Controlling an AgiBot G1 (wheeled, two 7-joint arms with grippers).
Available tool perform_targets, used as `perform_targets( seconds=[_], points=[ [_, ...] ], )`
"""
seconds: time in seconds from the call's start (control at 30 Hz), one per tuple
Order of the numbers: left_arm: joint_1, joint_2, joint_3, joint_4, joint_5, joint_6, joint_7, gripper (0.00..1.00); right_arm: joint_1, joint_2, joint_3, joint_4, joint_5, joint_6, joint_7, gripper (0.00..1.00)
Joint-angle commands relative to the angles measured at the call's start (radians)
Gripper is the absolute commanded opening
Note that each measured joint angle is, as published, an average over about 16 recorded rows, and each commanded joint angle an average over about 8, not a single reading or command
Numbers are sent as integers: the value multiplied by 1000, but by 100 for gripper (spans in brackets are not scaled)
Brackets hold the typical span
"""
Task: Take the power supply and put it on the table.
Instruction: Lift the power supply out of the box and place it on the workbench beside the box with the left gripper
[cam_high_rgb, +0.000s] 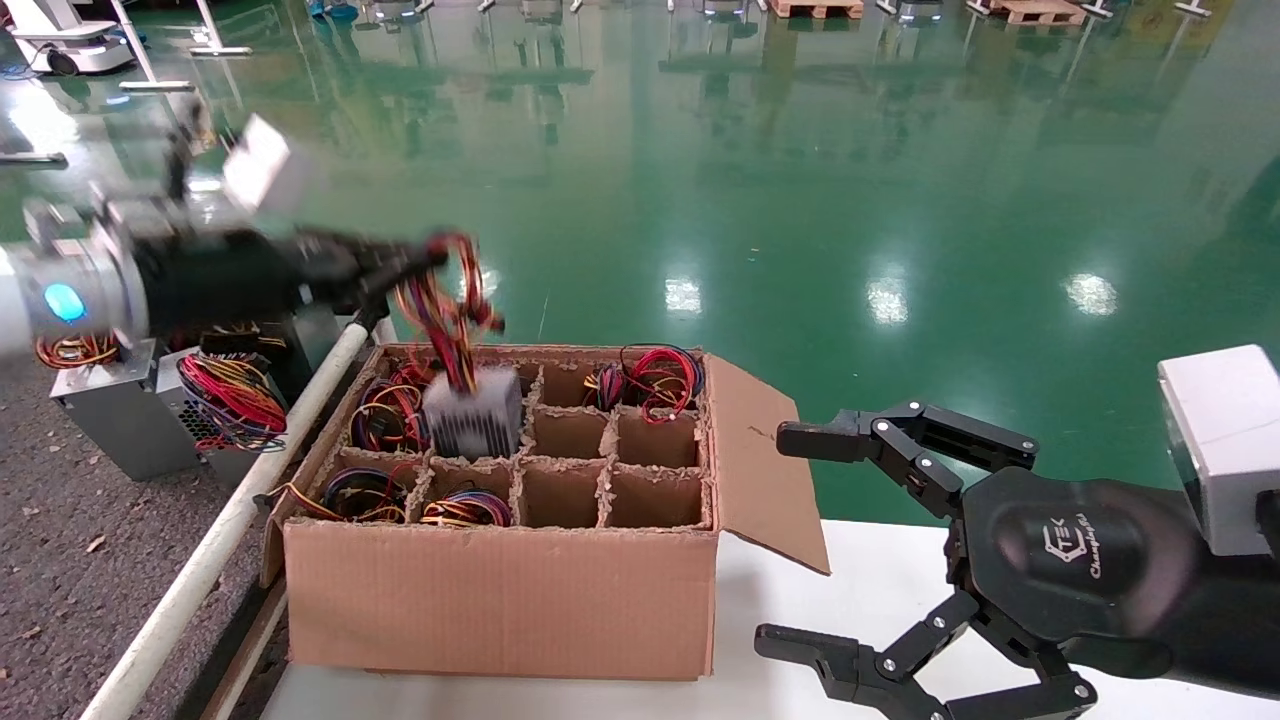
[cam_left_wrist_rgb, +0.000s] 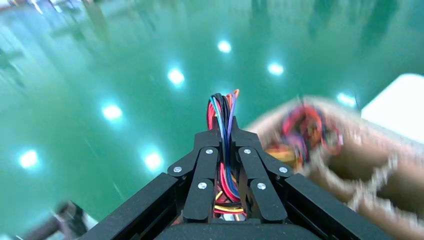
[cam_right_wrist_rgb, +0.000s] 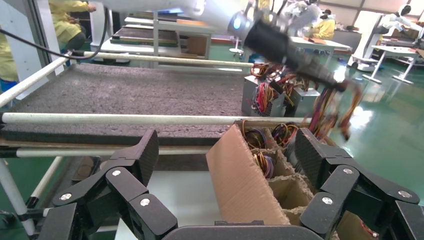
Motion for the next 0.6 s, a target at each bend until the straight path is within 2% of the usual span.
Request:
perform_targets(
  seconds=[0.03, 0.37, 0.47, 0.6],
  points=[
    [-28, -8, -7, -4, -9, 2, -9, 0, 0, 0, 0, 0, 0, 0, 0, 100],
    [-186, -36, -23, -24, -26, -82, 9, 0, 0, 0, 0, 0, 0, 0, 0, 100],
    [-225, -41, -24, -16, -23, -162, 27, 0, 0, 0, 0, 0, 0, 0, 0, 100],
    [-267, -37, -29, 13, -24, -343, 41, 0, 0, 0, 0, 0, 0, 0, 0, 100]
  ],
)
